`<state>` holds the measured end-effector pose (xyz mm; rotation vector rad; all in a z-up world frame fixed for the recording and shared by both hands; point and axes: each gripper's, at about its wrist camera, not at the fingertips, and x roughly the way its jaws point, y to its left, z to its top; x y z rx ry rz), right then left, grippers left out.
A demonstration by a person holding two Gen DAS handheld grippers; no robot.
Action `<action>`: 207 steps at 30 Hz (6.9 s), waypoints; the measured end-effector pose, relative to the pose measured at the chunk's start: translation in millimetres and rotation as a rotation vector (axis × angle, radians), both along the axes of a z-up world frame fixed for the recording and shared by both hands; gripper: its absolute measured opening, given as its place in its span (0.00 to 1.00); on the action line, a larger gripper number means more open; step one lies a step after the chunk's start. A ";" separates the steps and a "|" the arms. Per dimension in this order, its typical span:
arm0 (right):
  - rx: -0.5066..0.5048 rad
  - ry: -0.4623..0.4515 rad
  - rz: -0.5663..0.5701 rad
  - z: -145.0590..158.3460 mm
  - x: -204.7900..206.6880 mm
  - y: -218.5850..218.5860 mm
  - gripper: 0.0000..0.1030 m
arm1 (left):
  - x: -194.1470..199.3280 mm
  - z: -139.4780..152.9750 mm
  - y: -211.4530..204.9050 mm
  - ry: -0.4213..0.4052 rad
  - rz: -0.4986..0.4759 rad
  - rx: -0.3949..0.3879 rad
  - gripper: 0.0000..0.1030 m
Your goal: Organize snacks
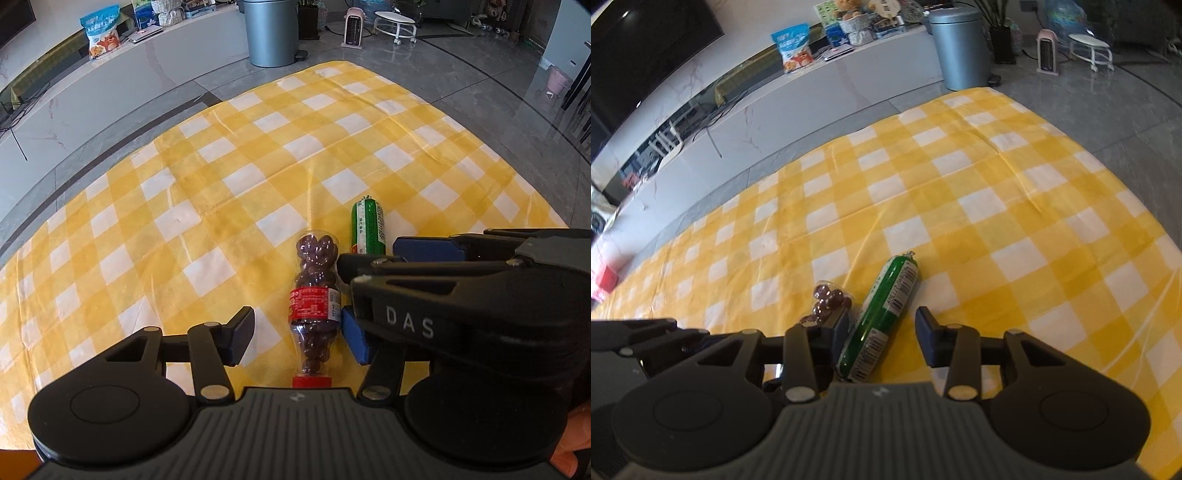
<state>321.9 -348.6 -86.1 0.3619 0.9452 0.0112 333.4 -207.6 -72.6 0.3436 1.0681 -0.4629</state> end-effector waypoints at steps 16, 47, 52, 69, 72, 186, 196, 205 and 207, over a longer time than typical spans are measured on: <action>0.087 0.099 0.013 1.1 -0.1 -22.5 0.19 | -6.4 -3.3 -11.1 -0.065 0.013 0.038 0.33; 0.059 -0.295 0.312 104.4 -90.3 23.0 0.20 | -174.7 138.4 108.8 -0.253 0.359 -0.254 0.33; 0.051 -0.386 0.393 130.4 -128.4 49.9 0.20 | -208.8 158.9 152.9 -0.304 0.432 -0.280 0.33; 0.191 -0.356 0.637 150.0 -208.9 174.7 0.20 | -232.1 142.1 293.7 -0.277 0.640 -0.360 0.33; 0.217 -0.294 0.670 140.9 -200.8 204.4 0.20 | -224.4 130.8 312.6 -0.231 0.654 -0.374 0.33; -0.209 -0.348 0.332 114.4 -276.6 181.2 0.93 | -299.4 107.8 238.8 -0.431 0.692 -0.122 1.00; -0.208 -0.367 0.347 123.1 -285.0 182.7 0.93 | -304.6 113.5 237.6 -0.431 0.682 -0.119 1.00; -0.231 -0.320 0.392 125.0 -289.4 193.1 0.93 | -307.7 113.1 241.2 -0.407 0.695 -0.110 1.00; -0.239 -0.314 0.398 125.3 -290.1 195.0 0.93 | -307.6 113.1 241.5 -0.404 0.698 -0.103 1.00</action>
